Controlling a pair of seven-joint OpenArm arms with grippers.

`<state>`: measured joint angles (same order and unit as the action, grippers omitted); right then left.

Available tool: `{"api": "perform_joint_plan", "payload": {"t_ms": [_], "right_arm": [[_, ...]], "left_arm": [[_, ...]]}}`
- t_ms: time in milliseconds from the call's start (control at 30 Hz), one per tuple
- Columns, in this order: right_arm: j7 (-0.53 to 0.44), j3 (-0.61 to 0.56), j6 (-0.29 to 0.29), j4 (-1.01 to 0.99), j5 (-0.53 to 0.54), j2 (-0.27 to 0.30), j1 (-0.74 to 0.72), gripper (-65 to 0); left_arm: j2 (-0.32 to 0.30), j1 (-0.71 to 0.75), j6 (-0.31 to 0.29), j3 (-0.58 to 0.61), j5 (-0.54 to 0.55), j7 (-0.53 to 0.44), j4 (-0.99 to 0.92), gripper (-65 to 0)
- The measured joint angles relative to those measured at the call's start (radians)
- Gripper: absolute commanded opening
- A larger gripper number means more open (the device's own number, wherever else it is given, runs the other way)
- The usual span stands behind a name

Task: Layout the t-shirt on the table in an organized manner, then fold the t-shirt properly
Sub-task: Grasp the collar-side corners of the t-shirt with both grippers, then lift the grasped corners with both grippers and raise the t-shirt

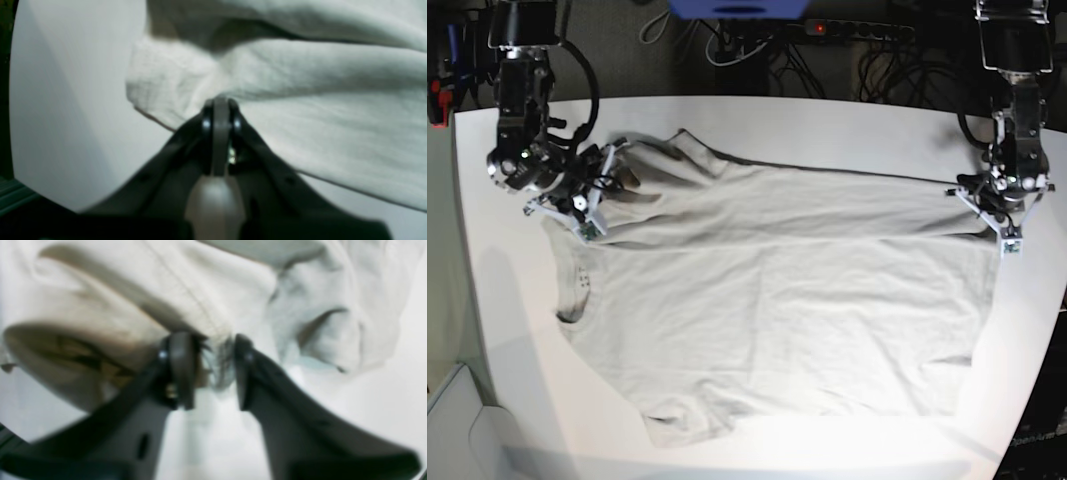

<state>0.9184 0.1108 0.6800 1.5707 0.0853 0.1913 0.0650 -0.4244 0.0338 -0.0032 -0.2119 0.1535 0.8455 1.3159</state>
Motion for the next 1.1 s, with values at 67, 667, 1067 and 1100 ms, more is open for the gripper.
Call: {"api": "perform_joint_plan", "payload": {"t_ms": [67, 667, 1067, 1100], "right_arm": [[0.02, 0.0, 0.0, 0.01, -0.012, 0.002, -0.007, -65.0], [0.089, 0.044, 0.003, 0.438, -0.036, 0.053, -0.035, -65.0], [0.095, 0.065, 0.003, 0.436, -0.044, 0.037, -0.048, -65.0], [0.096, 0.065, 0.003, 0.436, -0.046, 0.029, -0.049, -65.0]], "left_arm": [[0.0, 0.007, 0.0, 0.0, -0.001, 0.031, 0.028, -64.8], [0.014, -0.035, -0.001, -0.146, 0.011, 0.259, 0.46, -64.8], [0.025, 0.094, -0.001, -0.154, 0.005, 0.327, 0.473, -62.5], [0.037, 0.11, -0.001, -0.155, -0.001, 0.335, 0.463, -59.7]]}}
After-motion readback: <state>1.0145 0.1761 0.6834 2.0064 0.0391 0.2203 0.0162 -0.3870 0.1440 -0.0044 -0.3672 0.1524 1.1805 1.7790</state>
